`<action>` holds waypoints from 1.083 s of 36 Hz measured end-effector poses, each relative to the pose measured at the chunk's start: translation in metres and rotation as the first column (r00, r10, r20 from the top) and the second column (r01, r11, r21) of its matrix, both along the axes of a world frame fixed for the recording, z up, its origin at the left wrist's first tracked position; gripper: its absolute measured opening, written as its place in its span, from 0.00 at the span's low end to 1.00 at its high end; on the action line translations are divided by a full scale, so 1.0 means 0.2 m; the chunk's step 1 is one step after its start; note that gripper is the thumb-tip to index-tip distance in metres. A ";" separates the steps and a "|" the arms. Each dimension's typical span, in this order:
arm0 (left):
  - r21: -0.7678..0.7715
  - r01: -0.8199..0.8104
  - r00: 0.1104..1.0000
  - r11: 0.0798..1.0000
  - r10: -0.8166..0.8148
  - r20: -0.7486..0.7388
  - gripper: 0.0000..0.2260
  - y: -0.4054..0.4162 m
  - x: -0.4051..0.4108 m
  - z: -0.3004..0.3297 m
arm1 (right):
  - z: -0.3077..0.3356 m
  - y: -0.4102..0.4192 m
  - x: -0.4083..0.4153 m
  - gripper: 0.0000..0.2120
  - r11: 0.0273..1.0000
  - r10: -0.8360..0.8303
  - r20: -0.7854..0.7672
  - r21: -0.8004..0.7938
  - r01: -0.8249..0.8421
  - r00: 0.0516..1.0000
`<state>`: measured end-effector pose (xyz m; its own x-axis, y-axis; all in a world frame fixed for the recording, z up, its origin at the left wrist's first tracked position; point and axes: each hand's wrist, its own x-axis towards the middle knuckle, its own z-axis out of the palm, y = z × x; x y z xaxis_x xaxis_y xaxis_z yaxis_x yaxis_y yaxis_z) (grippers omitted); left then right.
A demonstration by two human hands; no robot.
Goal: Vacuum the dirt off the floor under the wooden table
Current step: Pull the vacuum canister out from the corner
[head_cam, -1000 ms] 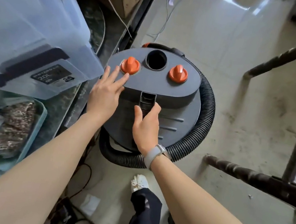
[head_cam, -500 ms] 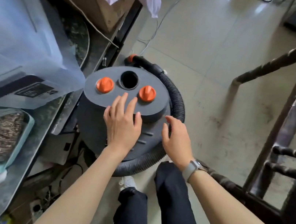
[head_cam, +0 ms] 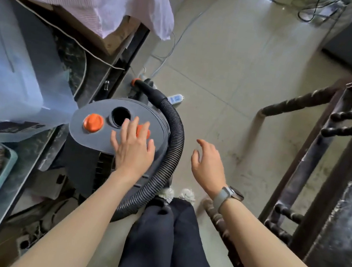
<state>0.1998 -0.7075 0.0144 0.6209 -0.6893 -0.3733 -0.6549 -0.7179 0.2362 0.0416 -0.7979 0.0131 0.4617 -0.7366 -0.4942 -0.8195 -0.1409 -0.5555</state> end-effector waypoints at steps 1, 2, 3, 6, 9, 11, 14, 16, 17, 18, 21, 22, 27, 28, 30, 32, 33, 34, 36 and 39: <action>0.026 -0.018 1.000 0.999 0.018 0.000 0.24 0.00 0.04 0.00 | 0.01 -0.02 0.02 0.19 1.000 0.012 -0.007 0.006 -0.012 1.000; 0.051 -0.039 0.999 0.998 0.039 0.000 0.24 -0.01 0.09 -0.01 | 0.01 -0.03 0.05 0.19 0.999 0.031 -0.013 0.009 -0.031 0.999; 0.069 -0.061 0.998 0.996 0.061 -0.003 0.24 -0.01 0.13 -0.01 | 0.01 -0.05 0.08 0.20 0.999 0.052 -0.017 0.010 -0.052 0.998; 0.107 -0.135 0.988 0.985 0.142 -0.053 0.25 -0.03 0.25 -0.04 | -0.02 -0.12 0.20 0.19 0.995 0.099 -0.020 0.020 -0.099 0.995; 0.104 -0.181 0.979 0.978 0.189 -0.071 0.25 -0.08 0.31 -0.05 | -0.06 -0.18 0.34 0.19 0.990 0.136 -0.001 0.044 -0.136 0.991; 0.099 -0.208 0.973 0.973 0.217 -0.081 0.24 -0.11 0.33 -0.05 | -0.07 -0.23 0.42 0.19 0.986 0.152 0.008 0.067 -0.152 0.988; 0.094 -0.253 0.963 0.963 0.260 -0.074 0.24 -0.18 0.36 -0.07 | -0.08 -0.35 0.54 0.18 0.975 0.201 0.011 0.092 -0.201 0.980; 0.114 -0.289 0.953 0.951 0.297 -0.063 0.24 -0.27 0.41 -0.08 | -0.09 -0.46 0.63 0.17 0.957 0.265 0.021 0.112 -0.266 0.964; 0.125 -0.310 0.946 0.942 0.320 -0.062 0.23 -0.31 0.43 -0.09 | -0.11 -0.52 0.68 0.18 0.942 0.311 0.021 0.124 -0.311 0.950; 0.131 -0.332 0.938 0.934 0.341 -0.059 0.23 -0.36 0.46 -0.10 | -0.12 -0.59 0.73 0.18 0.921 0.367 0.015 0.133 -0.366 0.930; 0.145 -0.393 0.913 0.908 0.404 -0.061 0.23 -0.51 0.54 -0.15 | -0.15 -0.79 0.89 0.21 0.840 0.533 -0.023 0.136 -0.525 0.846; 0.149 -0.417 0.901 0.897 0.429 -0.060 0.22 -0.55 0.57 -0.17 | -0.15 -0.85 0.95 0.21 0.816 0.570 -0.029 0.137 -0.562 0.821; 0.064 -0.542 0.839 0.838 0.544 -0.011 0.20 -0.67 0.67 -0.19 | -0.14 -0.98 1.16 0.22 0.684 0.725 -0.019 0.141 -0.716 0.689; 0.037 -0.575 0.818 0.818 0.575 0.002 0.19 -0.68 0.69 -0.18 | -0.13 -0.97 1.19 0.22 0.648 0.757 -0.010 0.142 -0.748 0.653; -0.035 -0.630 0.774 0.776 0.631 0.052 0.18 -0.67 0.71 -0.16 | -0.13 -0.95 1.25 0.21 0.583 0.807 0.006 0.149 -0.798 0.591; -0.109 -0.677 0.721 0.728 0.686 0.098 0.16 -0.62 0.70 -0.14 | -0.11 -0.91 1.30 0.20 0.517 0.852 0.001 0.160 -0.841 0.524; -0.138 -0.701 0.691 0.699 0.714 0.111 0.15 -0.59 0.69 -0.12 | -0.11 -0.89 1.31 0.20 0.487 0.869 0.005 0.169 -0.857 0.495; -0.152 -0.720 0.667 0.677 0.736 0.116 0.17 -0.57 0.68 -0.11 | -0.11 -0.88 1.33 0.20 0.472 0.877 0.010 0.181 -0.863 0.481; -0.152 -0.779 0.594 0.608 0.794 0.132 0.19 -0.48 0.63 -0.08 | -0.10 -0.81 1.37 0.18 0.403 0.910 0.017 0.193 -0.895 0.414; -0.169 -0.806 0.543 0.567 0.823 0.167 0.18 -0.39 0.52 -0.07 | -0.12 -0.78 1.42 0.19 0.338 0.937 0.026 0.177 -0.924 0.348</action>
